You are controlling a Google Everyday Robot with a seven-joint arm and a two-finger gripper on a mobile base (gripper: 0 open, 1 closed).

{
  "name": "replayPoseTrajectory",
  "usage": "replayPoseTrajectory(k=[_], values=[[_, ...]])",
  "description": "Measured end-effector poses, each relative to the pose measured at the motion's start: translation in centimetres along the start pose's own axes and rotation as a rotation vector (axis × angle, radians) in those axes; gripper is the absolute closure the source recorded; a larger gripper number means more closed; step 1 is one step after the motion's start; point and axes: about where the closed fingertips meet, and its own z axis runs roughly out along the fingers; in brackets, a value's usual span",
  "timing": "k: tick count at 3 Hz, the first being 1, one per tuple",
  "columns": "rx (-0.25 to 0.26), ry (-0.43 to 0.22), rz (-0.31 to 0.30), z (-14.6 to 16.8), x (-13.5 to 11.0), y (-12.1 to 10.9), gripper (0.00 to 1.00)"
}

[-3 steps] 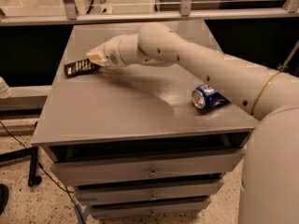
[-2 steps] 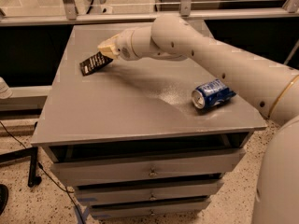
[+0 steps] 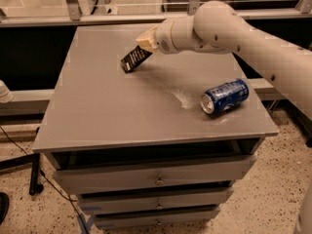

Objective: Move rxbar chocolate near orange

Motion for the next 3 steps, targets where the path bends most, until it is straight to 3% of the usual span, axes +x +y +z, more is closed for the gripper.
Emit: replayPoseTrajectory(k=[1,3], values=[[0.08,0.066,-0.02,-4.81,2.88,-4.3,1.0],[0.093,0.079,-0.04,-4.82,3.0,-4.86,1.0]])
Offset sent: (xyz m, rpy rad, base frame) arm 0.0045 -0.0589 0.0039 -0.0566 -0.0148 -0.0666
